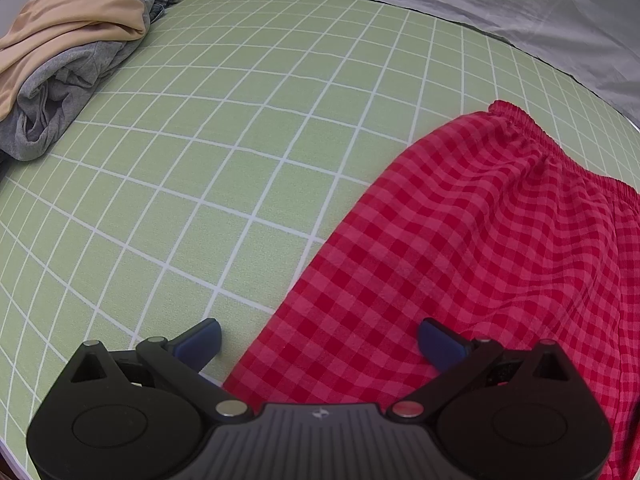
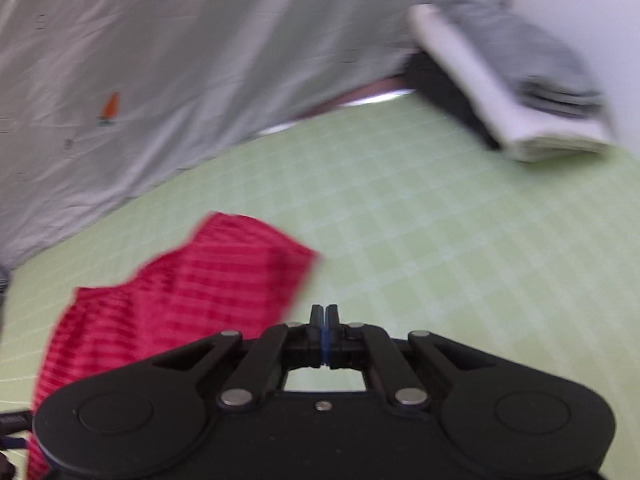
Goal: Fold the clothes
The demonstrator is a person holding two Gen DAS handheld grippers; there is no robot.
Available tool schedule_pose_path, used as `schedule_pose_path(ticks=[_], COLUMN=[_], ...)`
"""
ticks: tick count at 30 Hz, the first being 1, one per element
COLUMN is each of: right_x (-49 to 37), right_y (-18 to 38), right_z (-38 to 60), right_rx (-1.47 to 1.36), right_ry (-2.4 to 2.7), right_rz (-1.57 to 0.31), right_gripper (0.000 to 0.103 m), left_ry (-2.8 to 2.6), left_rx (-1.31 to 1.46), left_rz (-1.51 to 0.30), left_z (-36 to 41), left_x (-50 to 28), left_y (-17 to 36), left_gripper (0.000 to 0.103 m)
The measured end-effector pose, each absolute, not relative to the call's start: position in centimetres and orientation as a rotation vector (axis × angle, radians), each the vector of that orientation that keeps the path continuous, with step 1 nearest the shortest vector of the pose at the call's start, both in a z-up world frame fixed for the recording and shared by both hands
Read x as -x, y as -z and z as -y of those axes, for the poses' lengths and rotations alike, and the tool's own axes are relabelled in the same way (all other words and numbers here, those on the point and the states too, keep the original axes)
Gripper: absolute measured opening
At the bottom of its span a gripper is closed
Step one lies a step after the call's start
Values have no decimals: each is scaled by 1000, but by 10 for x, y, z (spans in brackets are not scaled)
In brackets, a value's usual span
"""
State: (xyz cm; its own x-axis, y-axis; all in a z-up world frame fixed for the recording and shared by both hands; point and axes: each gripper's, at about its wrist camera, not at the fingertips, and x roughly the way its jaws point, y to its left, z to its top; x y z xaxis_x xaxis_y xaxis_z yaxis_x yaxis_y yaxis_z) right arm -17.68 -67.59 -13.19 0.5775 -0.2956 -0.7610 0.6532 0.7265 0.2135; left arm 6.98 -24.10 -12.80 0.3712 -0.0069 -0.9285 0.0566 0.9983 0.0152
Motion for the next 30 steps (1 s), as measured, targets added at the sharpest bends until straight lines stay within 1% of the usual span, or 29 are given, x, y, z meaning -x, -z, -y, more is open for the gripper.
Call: schedule_pose_path(ticks=[1, 2, 3, 4, 5, 6, 7, 8, 9, 14, 19, 21, 22, 23, 24, 25, 26, 27, 28, 29, 30], right_x=[185, 192, 192, 191, 187, 180, 172, 164, 156, 105, 71, 63, 60, 57, 55, 53, 51, 51, 52, 53, 59], right_y=[135, 139, 144, 150, 153, 154, 155, 156, 157, 156, 160, 162, 163, 164, 165, 168, 170, 174, 175, 176, 175], right_z=[677, 678, 679, 680, 679, 678, 677, 675, 674, 670, 676, 679, 680, 681, 683, 685, 687, 687, 688, 689, 689], right_rx=[-525, -536, -546, -555, -556, -547, -536, -525, -514, -409, -411, -412, -416, -433, -452, -477, -503, -523, -537, -550, -562], right_ry=[599, 614, 625, 635, 642, 628, 613, 597, 581, 516, 420, 411, 405, 394, 382, 369, 356, 343, 335, 328, 333], right_rz=[-790, -809, -828, -847, -852, -838, -822, -806, -791, -780, -798, -806, -804, -806, -809, -814, -820, -823, -819, -814, -798], right_gripper=[2, 10, 22, 56, 80, 88, 98, 103, 103, 103, 103, 101, 93, 80, 73, 59, 48, 45, 32, 10, 1], left_ry=[40, 40, 39, 39, 40, 40, 41, 43, 44, 44, 39, 38, 37, 37, 36, 36, 37, 38, 38, 38, 38], left_rx=[-46, -46, -46, -46, -47, -47, -47, -48, -49, -47, -44, -43, -42, -42, -42, -42, -42, -42, -42, -42, -42], left_rz=[-1189, -1189, -1190, -1192, -1192, -1193, -1192, -1192, -1192, -1193, -1191, -1192, -1192, -1192, -1192, -1192, -1191, -1190, -1189, -1188, -1187], left_z=[241, 241, 241, 241, 242, 242, 241, 241, 240, 240, 241, 240, 240, 240, 240, 240, 240, 240, 240, 240, 240], left_x=[-70, -70, -70, -70, -70, -70, -70, -71, -71, -71, -71, -71, -71, -72, -72, -72, -72, -72, -72, -72, -71], left_y=[128, 128, 128, 128, 128, 128, 127, 127, 127, 127, 127, 128, 127, 127, 127, 127, 128, 128, 128, 128, 128], left_gripper=[103, 103, 103, 103, 103, 103, 103, 103, 103, 103, 103, 103, 103, 103, 103, 103, 103, 103, 103, 103, 103])
